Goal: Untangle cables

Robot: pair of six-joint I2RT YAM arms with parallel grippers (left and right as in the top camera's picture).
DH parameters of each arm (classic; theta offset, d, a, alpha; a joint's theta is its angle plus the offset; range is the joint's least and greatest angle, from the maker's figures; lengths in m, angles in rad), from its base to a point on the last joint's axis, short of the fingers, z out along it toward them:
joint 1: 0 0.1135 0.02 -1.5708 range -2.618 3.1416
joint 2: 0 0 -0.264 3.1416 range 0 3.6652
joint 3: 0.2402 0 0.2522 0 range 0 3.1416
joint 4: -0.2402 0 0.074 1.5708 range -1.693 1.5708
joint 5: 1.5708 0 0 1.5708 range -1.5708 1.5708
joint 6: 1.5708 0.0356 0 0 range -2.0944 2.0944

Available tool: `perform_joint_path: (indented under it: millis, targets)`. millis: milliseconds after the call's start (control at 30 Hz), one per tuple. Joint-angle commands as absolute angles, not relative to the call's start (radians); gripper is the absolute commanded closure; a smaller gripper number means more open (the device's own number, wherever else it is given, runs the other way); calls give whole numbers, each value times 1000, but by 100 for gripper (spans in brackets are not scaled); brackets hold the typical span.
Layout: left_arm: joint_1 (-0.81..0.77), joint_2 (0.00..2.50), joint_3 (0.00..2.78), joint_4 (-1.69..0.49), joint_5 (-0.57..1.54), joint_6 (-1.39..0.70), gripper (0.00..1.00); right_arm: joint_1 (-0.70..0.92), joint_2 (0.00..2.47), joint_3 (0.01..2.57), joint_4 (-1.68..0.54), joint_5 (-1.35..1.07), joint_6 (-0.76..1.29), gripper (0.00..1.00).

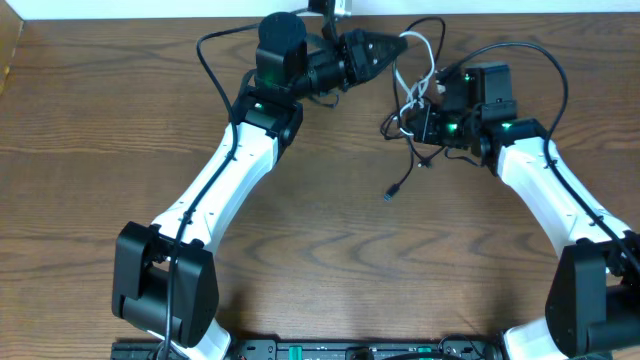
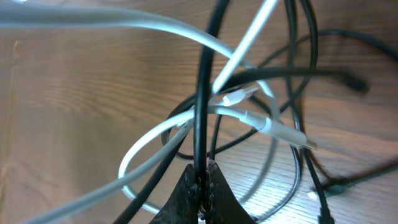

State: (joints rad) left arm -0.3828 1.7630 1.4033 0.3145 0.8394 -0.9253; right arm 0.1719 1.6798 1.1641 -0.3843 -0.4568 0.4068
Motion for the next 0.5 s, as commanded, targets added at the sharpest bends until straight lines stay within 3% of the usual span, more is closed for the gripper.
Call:
perform_joint_path:
  millis: [0, 133, 267, 467]
  targets:
    - [-343, 1737, 1412, 181, 690, -729, 92, 132, 1602, 1178, -411, -391, 421, 99]
    - [-310, 1737, 1412, -85, 360, -588, 93, 54, 1480, 1178, -488, -402, 402, 99]
    - [-295, 1737, 1412, -215, 83, -456, 92, -55, 1361, 1178, -544, -492, 353, 99]
    - [-285, 1737, 1412, -303, -13, -319, 92, -255, 1256, 1178, -609, -636, 340, 99]
